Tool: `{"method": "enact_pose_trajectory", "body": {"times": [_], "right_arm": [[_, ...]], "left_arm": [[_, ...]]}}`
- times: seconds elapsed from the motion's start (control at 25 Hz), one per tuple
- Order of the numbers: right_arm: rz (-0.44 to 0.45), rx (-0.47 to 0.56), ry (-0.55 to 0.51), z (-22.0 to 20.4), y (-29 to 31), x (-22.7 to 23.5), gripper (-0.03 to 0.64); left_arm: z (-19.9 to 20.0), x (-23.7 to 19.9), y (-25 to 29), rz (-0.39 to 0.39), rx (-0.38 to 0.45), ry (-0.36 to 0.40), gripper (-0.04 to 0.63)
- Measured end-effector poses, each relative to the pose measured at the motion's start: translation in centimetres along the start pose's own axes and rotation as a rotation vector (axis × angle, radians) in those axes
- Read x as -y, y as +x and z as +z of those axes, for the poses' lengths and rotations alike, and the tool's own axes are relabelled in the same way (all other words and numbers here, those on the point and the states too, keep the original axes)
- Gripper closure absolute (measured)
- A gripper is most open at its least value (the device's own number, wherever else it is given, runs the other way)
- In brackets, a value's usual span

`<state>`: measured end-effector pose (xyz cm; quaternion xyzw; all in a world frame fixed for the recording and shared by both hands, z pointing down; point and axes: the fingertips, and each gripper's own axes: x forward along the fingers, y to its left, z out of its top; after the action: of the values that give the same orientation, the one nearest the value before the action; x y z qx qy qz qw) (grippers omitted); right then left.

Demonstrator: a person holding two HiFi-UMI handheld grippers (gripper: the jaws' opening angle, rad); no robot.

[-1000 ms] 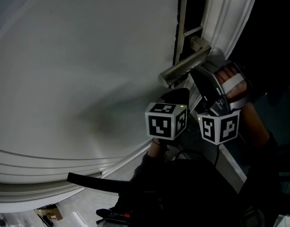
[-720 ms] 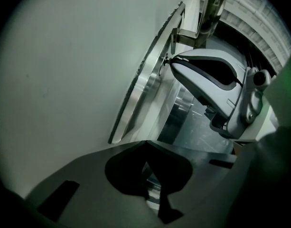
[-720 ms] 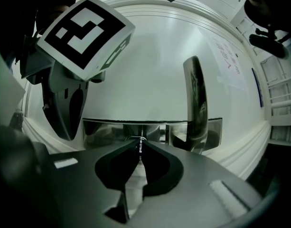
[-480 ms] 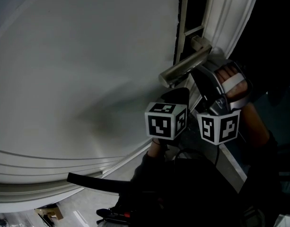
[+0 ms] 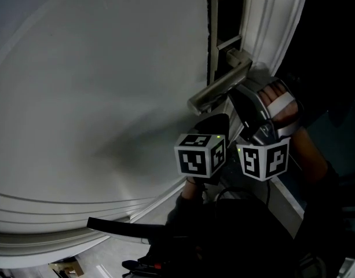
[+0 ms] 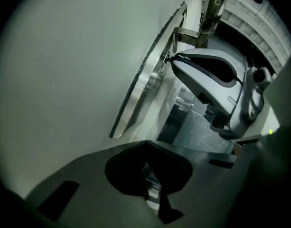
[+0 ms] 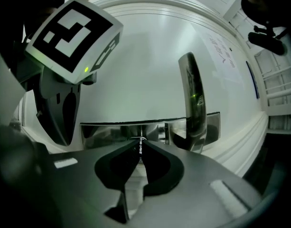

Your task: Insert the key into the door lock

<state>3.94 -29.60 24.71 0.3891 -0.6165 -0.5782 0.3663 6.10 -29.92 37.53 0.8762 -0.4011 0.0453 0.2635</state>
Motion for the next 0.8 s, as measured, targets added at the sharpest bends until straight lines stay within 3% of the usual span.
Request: {"method": "enact_pose_trajectory", "body": {"times": [0.6, 0.8], "right_arm": [[-0.013, 0.009, 0.078, -1.7, -3.2, 0.4, 0.594], [-0.064, 0.001, 0.249, -3.3, -4.6, 1.5, 0.594]], "left_arm": [[-0.5, 1.7, 0.7, -0.01, -0.018, 0.015, 0.595], [-0.3, 2.0, 0.9, -0.008, -0.019, 0.023, 0.595]]}}
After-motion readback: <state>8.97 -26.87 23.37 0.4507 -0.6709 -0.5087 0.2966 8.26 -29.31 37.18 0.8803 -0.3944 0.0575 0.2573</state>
